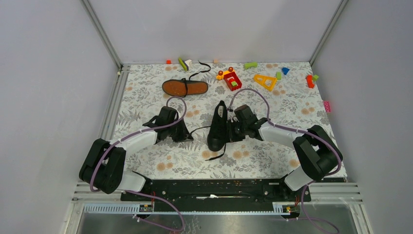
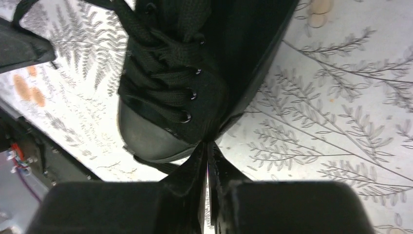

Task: Tie the shoes

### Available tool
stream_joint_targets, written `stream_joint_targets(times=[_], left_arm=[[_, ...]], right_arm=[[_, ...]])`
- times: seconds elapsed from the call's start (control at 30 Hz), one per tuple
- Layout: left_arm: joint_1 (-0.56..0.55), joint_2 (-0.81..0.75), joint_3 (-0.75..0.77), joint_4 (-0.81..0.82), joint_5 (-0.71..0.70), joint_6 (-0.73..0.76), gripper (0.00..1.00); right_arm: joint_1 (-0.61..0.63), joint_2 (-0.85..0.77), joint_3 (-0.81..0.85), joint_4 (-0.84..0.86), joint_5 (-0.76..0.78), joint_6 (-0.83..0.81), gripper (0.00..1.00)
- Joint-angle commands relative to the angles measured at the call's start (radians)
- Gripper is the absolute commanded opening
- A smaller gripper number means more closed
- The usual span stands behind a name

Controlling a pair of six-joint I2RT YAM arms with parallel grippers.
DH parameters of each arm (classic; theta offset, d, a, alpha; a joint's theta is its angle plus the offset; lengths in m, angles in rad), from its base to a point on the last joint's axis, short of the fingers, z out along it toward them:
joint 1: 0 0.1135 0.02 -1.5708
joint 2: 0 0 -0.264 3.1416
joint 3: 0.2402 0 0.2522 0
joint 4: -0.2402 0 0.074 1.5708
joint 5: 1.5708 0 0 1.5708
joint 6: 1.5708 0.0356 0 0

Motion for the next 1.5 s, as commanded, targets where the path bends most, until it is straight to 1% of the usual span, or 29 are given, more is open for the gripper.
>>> stream_joint_targets(times=[0.0,0.1,0.17,0.23,0.3,0.33,0.4,0.47,0.53,0.63,0.73,0.83,1.0,1.07,1.17,1.33,1.47], left_arm=[[-0.013,-0.041,-0.016,-0.008,-0.01,0.019,0.0],[-0.04,-0.04,-0.018,-0.012,-0.015,0.018,0.0],[-0.074,-0.036,-0.02,-0.013,-0.027,0.01,0.0],[-0.118,-0.027,-0.021,-0.013,-0.045,-0.003,0.0],[-0.158,-0.019,-0.023,-0.011,-0.068,-0.02,0.0],[-0.175,-0.017,-0.027,-0.008,-0.078,-0.028,0.0],[-0.193,-0.021,-0.041,0.005,-0.096,-0.045,0.0],[-0.198,-0.028,-0.056,0.014,-0.097,-0.055,0.0],[-0.21,-0.028,-0.062,0.026,-0.096,-0.061,0.0],[-0.249,-0.007,-0.063,0.07,-0.07,-0.065,0.0],[-0.295,0.019,-0.064,0.142,-0.025,-0.07,0.0],[-0.345,0.007,-0.093,0.248,-0.027,-0.107,0.0],[-0.435,-0.046,-0.163,0.392,-0.101,-0.218,0.0],[-0.473,-0.054,-0.167,0.425,-0.134,-0.242,0.0],[-0.519,-0.045,-0.136,0.431,-0.166,-0.248,0.0],[-0.583,-0.032,-0.09,0.465,-0.21,-0.244,0.0],[-0.604,-0.011,-0.066,0.48,-0.211,-0.242,0.0]], right_arm=[[-0.005,-0.005,0.014,-0.057,0.121,-0.047,0.0],[-0.004,-0.083,0.015,-0.058,0.044,-0.027,0.0],[-0.004,-0.119,0.045,-0.058,-0.046,0.004,0.0],[-0.004,-0.126,0.097,-0.057,-0.168,0.051,0.0],[-0.004,-0.107,0.163,-0.052,-0.257,0.102,0.0],[-0.002,-0.097,0.196,-0.058,-0.276,0.117,0.0],[-0.001,-0.085,0.254,-0.112,-0.244,0.101,0.0],[-0.002,-0.086,0.275,-0.143,-0.196,0.083,0.0],[-0.001,-0.078,0.293,-0.138,-0.205,0.093,0.0],[0.001,-0.038,0.324,-0.092,-0.272,0.152,0.0],[0.007,0.006,0.338,0.031,-0.33,0.268,0.0],[0.015,0.053,0.372,0.096,-0.305,0.344,0.0],[0.016,0.125,0.371,0.214,-0.204,0.484,0.0],[0.019,0.142,0.371,0.239,-0.168,0.519,0.0],[0.022,0.154,0.37,0.245,-0.109,0.523,0.0],[0.022,0.166,0.386,0.196,-0.075,0.489,0.0],[0.021,0.166,0.39,0.169,-0.058,0.463,0.0]])
